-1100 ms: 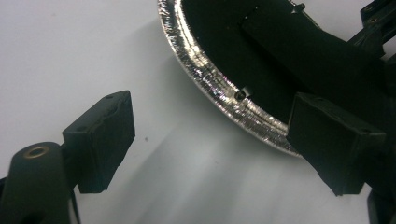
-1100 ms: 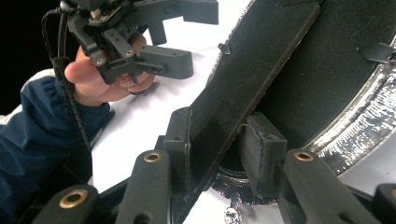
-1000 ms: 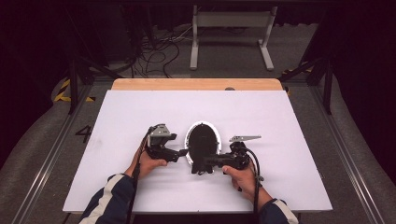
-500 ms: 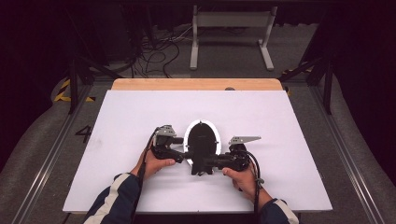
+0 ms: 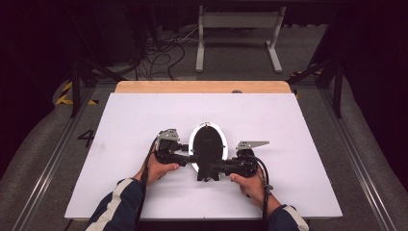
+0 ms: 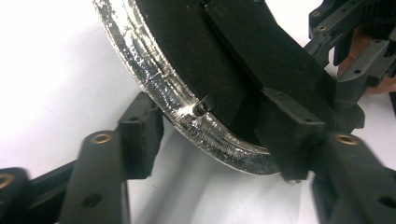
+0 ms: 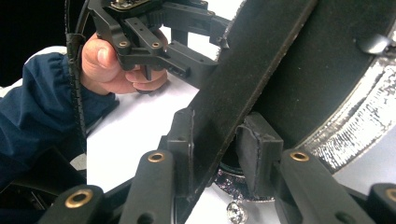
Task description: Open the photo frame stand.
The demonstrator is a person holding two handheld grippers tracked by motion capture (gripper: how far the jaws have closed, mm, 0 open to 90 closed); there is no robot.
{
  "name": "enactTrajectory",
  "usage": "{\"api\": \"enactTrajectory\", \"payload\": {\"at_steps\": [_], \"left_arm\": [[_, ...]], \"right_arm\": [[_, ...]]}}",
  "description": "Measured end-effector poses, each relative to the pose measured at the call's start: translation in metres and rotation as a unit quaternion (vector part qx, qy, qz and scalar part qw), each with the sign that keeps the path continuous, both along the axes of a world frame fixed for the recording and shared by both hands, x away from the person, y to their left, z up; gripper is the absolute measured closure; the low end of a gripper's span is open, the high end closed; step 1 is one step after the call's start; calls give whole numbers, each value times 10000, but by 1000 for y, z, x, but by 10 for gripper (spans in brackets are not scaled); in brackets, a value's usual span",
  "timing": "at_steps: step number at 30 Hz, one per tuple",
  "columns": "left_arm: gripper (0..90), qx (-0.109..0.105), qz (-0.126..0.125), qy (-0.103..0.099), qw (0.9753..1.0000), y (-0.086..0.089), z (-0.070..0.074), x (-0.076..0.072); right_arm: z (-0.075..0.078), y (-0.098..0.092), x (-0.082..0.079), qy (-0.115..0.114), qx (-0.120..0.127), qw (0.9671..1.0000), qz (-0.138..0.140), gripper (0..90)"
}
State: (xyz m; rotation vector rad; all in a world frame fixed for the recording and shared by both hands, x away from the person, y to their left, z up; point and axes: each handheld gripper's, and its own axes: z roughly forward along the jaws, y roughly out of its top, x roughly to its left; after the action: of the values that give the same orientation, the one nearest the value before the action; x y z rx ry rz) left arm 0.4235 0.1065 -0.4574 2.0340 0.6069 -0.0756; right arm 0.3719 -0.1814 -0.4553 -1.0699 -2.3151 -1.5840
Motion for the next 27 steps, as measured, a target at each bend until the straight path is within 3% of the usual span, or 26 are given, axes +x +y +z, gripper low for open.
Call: {"api": "enactTrajectory", "payload": {"at_steps": [5, 15, 20, 27], "left_arm": [[550, -195, -57, -158, 9997, 2, 5, -3], [572, -154, -141, -287, 9994, 2, 8, -5], [599, -113, -42, -588, 9982, 1, 13, -9], [610, 22, 63, -959, 9954, -2, 19, -13]], "right_arm": [[-3, -3, 3, 142, 57, 9998, -141, 730], [-3, -4, 4, 251, 103, 9994, -215, 750], [1, -5, 3, 239, 231, 9993, -183, 761], [7, -5, 3, 124, 183, 9996, -168, 767]]}}
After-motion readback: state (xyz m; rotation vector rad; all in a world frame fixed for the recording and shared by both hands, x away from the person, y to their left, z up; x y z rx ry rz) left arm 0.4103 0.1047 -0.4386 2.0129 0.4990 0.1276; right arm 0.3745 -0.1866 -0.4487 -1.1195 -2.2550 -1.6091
